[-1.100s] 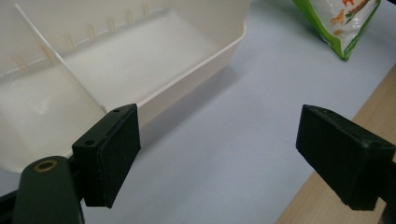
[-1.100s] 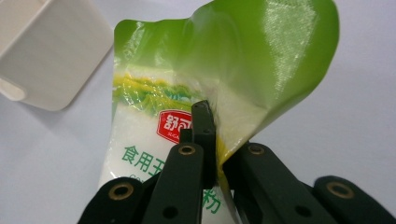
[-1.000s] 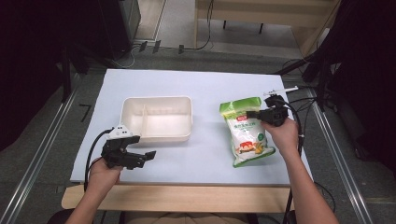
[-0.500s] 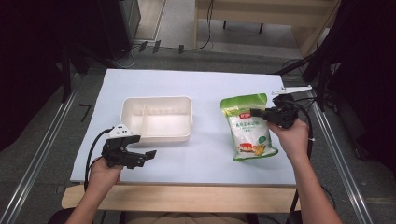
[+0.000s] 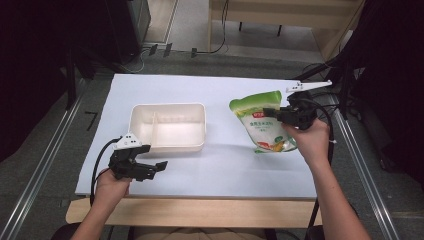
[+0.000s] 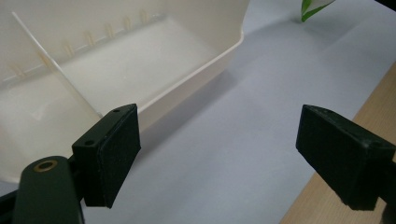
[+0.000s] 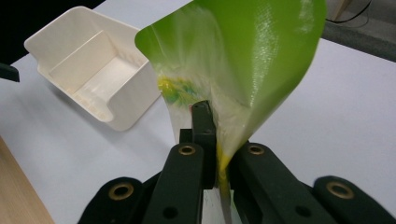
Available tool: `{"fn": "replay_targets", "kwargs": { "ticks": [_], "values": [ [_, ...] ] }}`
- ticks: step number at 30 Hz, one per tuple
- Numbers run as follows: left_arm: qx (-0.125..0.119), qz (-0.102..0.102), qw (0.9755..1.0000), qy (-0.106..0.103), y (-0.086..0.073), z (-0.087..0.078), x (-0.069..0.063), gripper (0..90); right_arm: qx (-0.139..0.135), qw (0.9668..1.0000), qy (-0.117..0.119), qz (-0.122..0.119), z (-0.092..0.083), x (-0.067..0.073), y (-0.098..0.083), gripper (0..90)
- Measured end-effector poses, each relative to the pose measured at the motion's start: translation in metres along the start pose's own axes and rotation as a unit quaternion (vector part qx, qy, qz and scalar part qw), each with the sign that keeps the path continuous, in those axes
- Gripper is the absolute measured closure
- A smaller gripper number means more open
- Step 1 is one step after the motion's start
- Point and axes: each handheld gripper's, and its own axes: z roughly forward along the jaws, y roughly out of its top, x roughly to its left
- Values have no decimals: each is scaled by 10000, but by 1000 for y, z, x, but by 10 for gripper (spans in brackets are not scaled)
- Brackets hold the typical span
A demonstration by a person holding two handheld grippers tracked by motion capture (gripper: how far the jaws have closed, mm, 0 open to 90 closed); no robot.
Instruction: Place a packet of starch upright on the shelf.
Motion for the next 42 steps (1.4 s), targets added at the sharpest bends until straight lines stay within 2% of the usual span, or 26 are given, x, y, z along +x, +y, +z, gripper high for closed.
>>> {"fn": "replay_targets", "kwargs": {
  "ticks": [5,9,14,22,27,34,42],
  "values": [
    [-11,-26,10000,-68,0,0,0,146,23,9998,144,100,1,-1,16,900],
    [17,-30,10000,-75,-1,0,2,147,24,9998,190,84,6,4,26,900],
    [-8,-53,9999,-95,-1,0,2,146,99,9998,76,-122,11,17,48,900],
    [17,-15,10000,-87,-1,0,1,147,-14,9993,221,-296,18,37,87,900],
    [-93,-110,9999,-84,-1,-2,4,147,-2,9991,307,-305,26,48,111,900],
    [-98,-119,9999,-67,-1,-1,4,146,30,9983,320,-489,45,72,140,900],
    [-90,-90,9999,-115,-1,-2,4,147,61,9966,535,-617,74,107,168,900]
  ]
}}
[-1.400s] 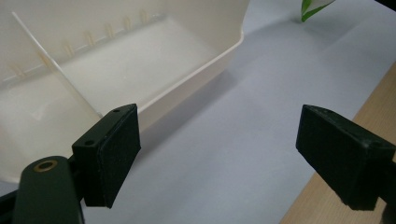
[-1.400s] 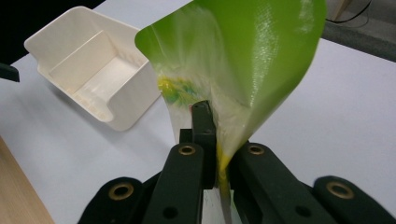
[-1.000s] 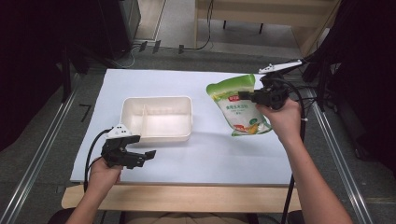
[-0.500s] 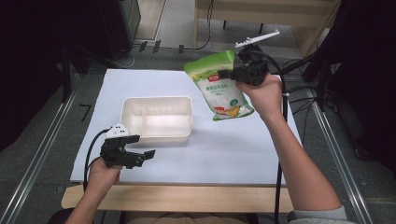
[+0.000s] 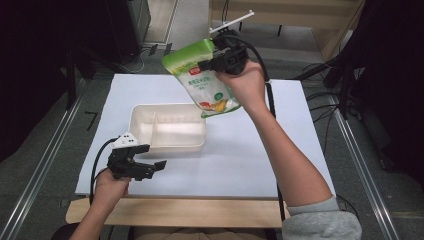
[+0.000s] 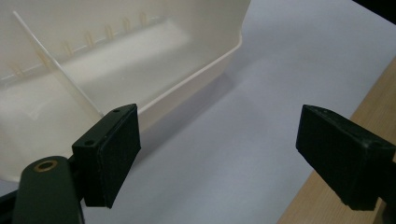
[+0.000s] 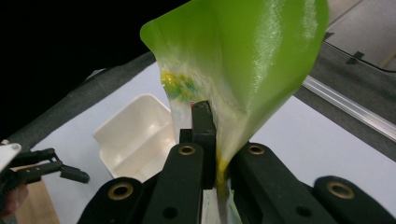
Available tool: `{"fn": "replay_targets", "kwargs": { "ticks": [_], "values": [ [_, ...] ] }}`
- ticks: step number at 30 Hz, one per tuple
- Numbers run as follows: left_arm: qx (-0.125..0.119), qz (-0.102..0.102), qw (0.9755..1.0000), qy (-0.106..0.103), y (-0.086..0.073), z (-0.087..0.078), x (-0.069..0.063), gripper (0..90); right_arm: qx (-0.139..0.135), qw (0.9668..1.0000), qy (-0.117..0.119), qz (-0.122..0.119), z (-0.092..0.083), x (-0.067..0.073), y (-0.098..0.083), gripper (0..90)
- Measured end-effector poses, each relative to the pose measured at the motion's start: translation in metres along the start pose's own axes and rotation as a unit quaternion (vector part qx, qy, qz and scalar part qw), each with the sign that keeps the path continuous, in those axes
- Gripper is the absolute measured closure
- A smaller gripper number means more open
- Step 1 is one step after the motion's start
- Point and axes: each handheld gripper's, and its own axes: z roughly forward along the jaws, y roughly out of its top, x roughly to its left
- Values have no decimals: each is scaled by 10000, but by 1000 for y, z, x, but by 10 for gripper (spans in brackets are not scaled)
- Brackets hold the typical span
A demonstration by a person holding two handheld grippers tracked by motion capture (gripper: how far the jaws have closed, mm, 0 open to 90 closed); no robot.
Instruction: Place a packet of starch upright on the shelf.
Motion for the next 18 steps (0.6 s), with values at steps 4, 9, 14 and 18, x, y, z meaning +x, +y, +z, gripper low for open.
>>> {"fn": "replay_targets", "kwargs": {
  "ticks": [4,9,14,18],
  "values": [
    [-50,-16,10000,14,0,-1,0,146,40,9999,88,-110,18,16,12,900],
    [-40,0,10000,-6,0,0,0,146,52,9996,256,-70,41,29,21,900],
    [-53,4,10000,-34,0,0,-1,147,152,9992,362,-57,67,42,24,900],
    [-9,44,10000,-51,0,2,-3,147,269,9989,393,-31,87,49,22,900]
  ]
}}
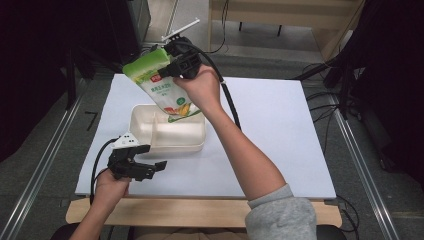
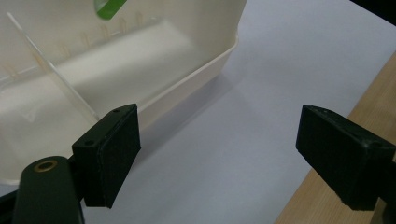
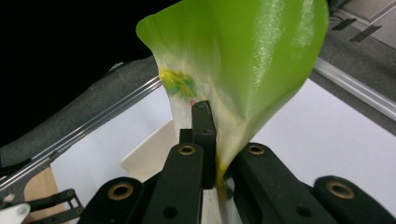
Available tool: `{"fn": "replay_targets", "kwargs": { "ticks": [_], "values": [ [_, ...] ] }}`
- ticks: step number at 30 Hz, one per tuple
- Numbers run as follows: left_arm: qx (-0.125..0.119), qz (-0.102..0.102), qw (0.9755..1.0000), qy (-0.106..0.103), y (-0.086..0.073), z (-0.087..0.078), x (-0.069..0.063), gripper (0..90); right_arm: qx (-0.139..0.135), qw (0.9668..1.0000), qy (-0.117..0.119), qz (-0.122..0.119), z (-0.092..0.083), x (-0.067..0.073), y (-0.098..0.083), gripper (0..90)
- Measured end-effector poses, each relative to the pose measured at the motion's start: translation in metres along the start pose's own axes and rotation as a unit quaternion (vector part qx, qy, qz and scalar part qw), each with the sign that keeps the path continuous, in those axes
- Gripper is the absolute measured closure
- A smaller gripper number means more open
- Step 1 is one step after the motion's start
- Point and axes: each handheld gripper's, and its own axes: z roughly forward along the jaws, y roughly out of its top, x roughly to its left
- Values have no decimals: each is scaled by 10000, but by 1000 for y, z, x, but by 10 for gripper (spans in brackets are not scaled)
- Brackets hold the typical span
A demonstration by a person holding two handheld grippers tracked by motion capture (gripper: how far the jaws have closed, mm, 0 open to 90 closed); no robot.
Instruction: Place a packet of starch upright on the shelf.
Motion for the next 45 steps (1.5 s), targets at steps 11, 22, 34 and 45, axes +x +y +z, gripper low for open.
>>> {"fn": "replay_targets", "kwargs": {
  "ticks": [11,22,34,45],
  "values": [
    [-17,-29,10000,11,0,-2,2,147,304,9995,42,56,49,-1,-26,900],
    [19,9,10000,10,0,-1,1,147,474,9985,18,259,61,-32,-59,869],
    [29,-1,10000,-1,0,-1,2,146,511,9978,-35,431,47,-60,-81,667],
    [59,0,10000,29,0,-1,1,147,69,10000,-53,16,21,-63,-83,492]
  ]
}}
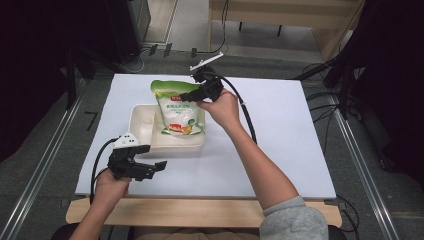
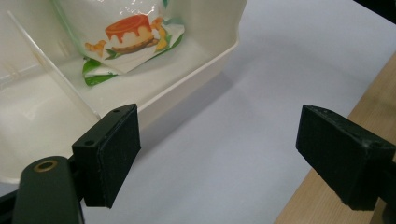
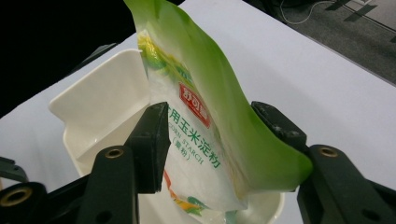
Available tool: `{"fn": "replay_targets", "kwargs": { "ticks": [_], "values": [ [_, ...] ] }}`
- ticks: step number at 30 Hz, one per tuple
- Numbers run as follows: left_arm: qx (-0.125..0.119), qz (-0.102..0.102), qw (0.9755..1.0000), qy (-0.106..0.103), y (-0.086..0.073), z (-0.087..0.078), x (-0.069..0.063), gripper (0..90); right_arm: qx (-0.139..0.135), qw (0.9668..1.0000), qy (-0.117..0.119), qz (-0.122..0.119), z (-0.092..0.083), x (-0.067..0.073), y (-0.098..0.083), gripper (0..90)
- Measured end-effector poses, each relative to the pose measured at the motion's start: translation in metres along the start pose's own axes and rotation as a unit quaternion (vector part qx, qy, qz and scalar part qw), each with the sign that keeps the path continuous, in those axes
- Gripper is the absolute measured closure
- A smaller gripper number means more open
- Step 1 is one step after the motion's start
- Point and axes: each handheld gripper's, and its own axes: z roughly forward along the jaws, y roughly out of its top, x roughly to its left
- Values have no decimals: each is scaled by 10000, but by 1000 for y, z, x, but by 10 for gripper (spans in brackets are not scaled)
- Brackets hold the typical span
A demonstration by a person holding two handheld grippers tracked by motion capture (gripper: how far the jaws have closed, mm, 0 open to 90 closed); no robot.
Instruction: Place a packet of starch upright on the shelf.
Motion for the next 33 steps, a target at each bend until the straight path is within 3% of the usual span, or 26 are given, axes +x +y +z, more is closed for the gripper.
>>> {"fn": "replay_targets", "kwargs": {
  "ticks": [15,33],
  "values": [
    [9,-10,10000,-22,0,0,-1,147,-35,9999,-115,76,-43,-18,-29,464],
    [18,8,10000,-3,0,0,-1,147,-24,9999,-92,77,-80,-23,-88,433]
  ]
}}
